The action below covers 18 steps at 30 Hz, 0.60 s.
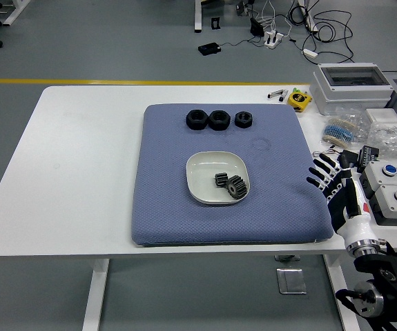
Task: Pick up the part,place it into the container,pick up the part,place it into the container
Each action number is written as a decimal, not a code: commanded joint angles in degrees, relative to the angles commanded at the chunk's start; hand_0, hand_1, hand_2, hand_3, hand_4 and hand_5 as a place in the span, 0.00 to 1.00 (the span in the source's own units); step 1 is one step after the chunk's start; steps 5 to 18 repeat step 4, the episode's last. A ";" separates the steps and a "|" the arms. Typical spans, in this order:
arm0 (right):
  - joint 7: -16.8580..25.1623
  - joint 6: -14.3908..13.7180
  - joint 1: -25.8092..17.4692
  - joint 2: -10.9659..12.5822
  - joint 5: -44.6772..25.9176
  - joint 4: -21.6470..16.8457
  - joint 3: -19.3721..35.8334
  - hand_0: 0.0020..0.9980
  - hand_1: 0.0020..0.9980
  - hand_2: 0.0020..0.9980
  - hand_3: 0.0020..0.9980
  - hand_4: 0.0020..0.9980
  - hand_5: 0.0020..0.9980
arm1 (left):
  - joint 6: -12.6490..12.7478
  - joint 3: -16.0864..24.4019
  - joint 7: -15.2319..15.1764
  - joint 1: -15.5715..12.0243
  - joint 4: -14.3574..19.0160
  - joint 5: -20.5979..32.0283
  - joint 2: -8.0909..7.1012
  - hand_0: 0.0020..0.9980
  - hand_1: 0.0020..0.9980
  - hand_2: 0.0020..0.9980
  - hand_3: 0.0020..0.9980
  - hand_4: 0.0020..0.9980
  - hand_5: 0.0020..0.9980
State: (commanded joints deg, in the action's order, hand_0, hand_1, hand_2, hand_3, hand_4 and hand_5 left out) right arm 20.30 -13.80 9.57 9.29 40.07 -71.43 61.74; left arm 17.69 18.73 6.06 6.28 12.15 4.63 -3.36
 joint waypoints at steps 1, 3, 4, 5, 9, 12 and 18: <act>-0.11 0.09 0.04 -0.01 -0.02 -0.23 -0.04 0.74 0.74 0.78 0.80 1.00 0.88 | 0.00 -0.03 0.00 0.03 0.01 0.03 -0.01 0.52 0.57 0.70 0.62 0.60 0.60; -0.31 0.29 0.15 -0.01 0.08 -0.65 -0.06 0.74 0.74 0.78 0.80 1.00 0.88 | -0.01 -0.08 -0.01 0.08 0.01 0.12 0.00 0.52 0.57 0.70 0.62 0.60 0.60; -0.50 0.63 0.22 0.02 0.10 -0.85 -0.03 0.74 0.74 0.78 0.80 1.00 0.88 | 0.00 -0.13 -0.02 0.14 0.01 0.21 0.02 0.52 0.57 0.70 0.62 0.60 0.60; -0.50 0.63 0.22 0.02 0.10 -0.85 -0.03 0.74 0.74 0.78 0.80 1.00 0.88 | 0.00 -0.13 -0.02 0.14 0.01 0.21 0.02 0.52 0.57 0.70 0.62 0.60 0.60; -0.50 0.63 0.22 0.02 0.10 -0.85 -0.03 0.74 0.74 0.78 0.80 1.00 0.88 | 0.00 -0.13 -0.02 0.14 0.01 0.21 0.02 0.52 0.57 0.70 0.62 0.60 0.60; -0.50 0.63 0.22 0.02 0.10 -0.85 -0.03 0.74 0.74 0.78 0.80 1.00 0.88 | 0.00 -0.13 -0.02 0.14 0.01 0.21 0.02 0.52 0.57 0.70 0.62 0.60 0.60; -0.50 0.63 0.22 0.02 0.10 -0.85 -0.03 0.74 0.74 0.78 0.80 1.00 0.88 | 0.00 -0.13 -0.02 0.14 0.01 0.21 0.02 0.52 0.57 0.70 0.62 0.60 0.60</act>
